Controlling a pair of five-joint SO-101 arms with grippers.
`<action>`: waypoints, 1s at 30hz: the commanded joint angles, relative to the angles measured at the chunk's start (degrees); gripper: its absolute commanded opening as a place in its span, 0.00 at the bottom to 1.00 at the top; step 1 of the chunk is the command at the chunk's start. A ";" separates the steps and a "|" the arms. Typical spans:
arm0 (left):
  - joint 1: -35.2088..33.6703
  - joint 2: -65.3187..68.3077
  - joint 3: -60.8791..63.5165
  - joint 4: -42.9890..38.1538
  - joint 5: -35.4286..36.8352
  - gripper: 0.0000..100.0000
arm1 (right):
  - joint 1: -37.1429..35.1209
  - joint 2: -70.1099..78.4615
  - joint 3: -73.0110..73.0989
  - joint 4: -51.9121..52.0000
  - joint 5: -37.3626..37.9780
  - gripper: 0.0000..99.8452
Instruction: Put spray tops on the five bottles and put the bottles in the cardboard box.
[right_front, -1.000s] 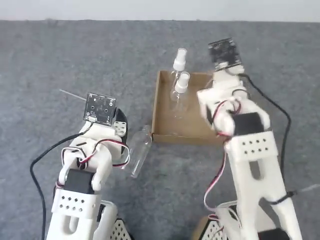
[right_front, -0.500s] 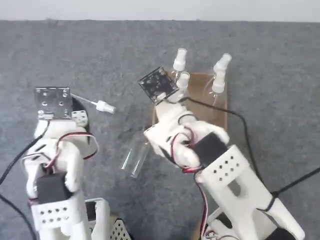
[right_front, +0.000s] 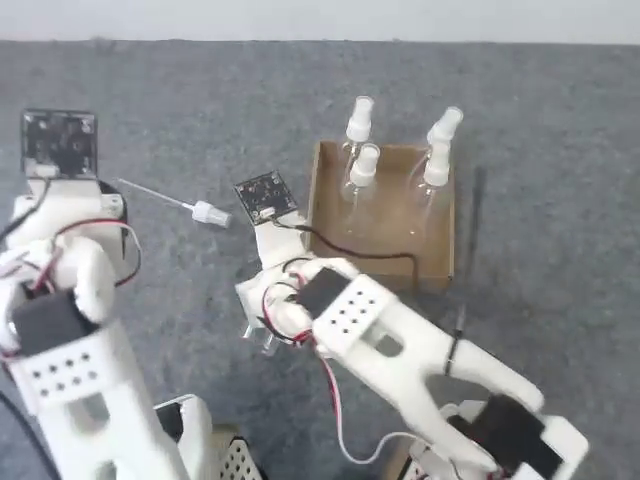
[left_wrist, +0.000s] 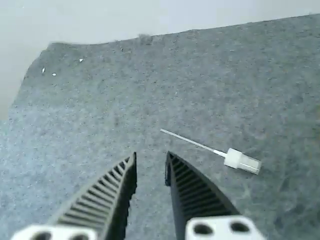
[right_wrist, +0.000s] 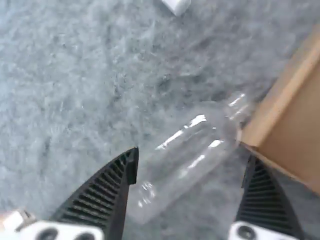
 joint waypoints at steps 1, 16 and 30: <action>-0.62 2.37 -3.65 -0.26 -1.05 0.09 | -2.24 1.27 -0.53 -4.09 -7.12 0.27; -0.35 2.55 -3.65 -1.49 -1.05 0.09 | -5.23 2.95 0.44 -4.88 -14.07 0.27; -0.26 2.55 -3.38 -1.41 -0.97 0.09 | -5.23 11.38 0.53 -9.54 -13.80 0.26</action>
